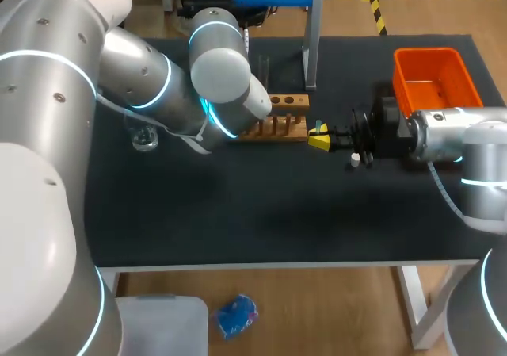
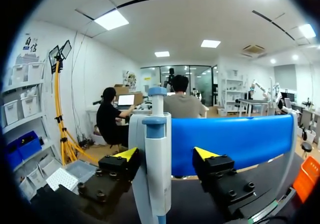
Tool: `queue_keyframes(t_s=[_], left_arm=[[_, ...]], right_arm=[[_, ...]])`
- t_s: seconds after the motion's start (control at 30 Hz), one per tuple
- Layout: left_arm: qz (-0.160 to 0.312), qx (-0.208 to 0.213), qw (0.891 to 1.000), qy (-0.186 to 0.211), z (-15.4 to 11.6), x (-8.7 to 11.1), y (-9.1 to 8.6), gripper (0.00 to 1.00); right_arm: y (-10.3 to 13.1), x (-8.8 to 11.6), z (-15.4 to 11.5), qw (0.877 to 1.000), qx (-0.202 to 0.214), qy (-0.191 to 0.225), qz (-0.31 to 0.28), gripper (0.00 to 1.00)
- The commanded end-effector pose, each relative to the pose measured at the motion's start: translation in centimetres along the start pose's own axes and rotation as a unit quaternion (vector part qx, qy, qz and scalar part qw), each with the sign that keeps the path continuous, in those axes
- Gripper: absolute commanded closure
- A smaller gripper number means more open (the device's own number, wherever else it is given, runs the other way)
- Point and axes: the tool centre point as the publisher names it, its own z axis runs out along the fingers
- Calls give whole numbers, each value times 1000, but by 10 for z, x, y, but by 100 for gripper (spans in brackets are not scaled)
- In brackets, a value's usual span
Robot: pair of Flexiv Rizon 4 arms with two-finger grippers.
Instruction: Invert the test tube, pick up the pipette, mount the tip to pipette, aspirate from beaker and dispense into the tube, eject the tip, return the pipette, and cap with the stopper.
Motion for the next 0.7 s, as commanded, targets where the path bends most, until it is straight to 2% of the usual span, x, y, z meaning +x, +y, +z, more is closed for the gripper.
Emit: queue_keyframes(t_s=[0.03,0.53,0.7], left_arm=[[-2,0,1000,-2,0,0,3,100],[-10,0,1000,-7,-5,-3,5,100],[-11,7,1000,-2,-11,0,0,100]], right_arm=[[0,1,0,1000,0,-1,-1,100],[0,1,0,1000,0,-1,-1,100],[0,1,0,1000,0,-1,-1,100]])
